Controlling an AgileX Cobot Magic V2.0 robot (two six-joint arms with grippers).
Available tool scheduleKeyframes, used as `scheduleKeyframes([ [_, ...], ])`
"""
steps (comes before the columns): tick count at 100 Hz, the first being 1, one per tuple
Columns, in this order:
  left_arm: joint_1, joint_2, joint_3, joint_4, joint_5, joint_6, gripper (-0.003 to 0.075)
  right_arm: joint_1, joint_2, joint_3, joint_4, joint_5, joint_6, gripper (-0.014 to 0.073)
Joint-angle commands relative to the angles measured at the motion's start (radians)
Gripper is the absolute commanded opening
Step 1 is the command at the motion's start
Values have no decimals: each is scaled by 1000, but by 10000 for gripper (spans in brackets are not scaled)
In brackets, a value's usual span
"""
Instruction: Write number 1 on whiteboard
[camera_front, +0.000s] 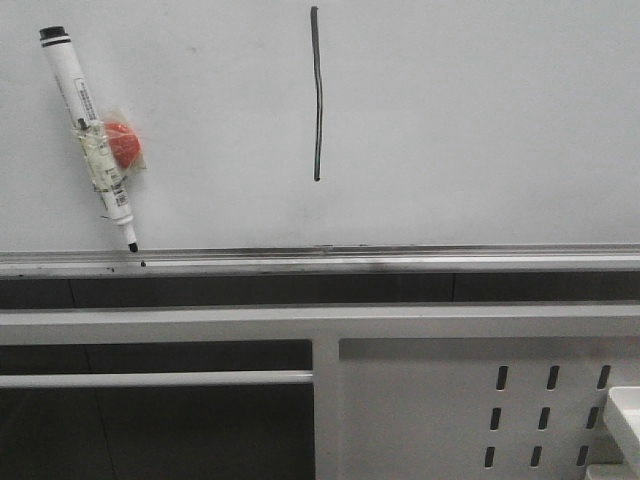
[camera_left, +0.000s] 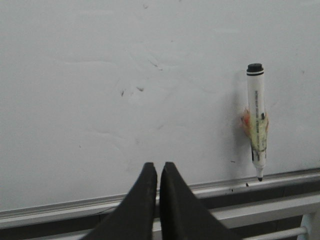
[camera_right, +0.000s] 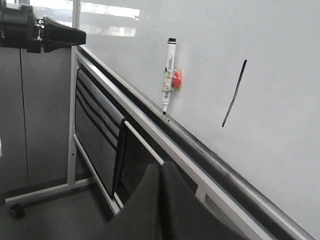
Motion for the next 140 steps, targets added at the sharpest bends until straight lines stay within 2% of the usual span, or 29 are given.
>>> scheduleKeyframes([
  [1, 2, -17, 34, -180, -40, 202, -20, -4, 14, -24, 4, -81, -1, -59],
  [6, 9, -19, 34, -212, -38, 274, -20, -4, 14, -24, 4, -81, -1, -59],
  [19, 62, -19, 34, -240, -17, 279, -20, -4, 14, -24, 4, -81, -1, -59],
  [40, 152, -21, 34, -305, 210, 302, -20, -4, 14, -24, 4, -81, -1, -59],
  [140, 161, -21, 34, -305, 205, 302, -20, -4, 14, -24, 4, -81, -1, -59],
])
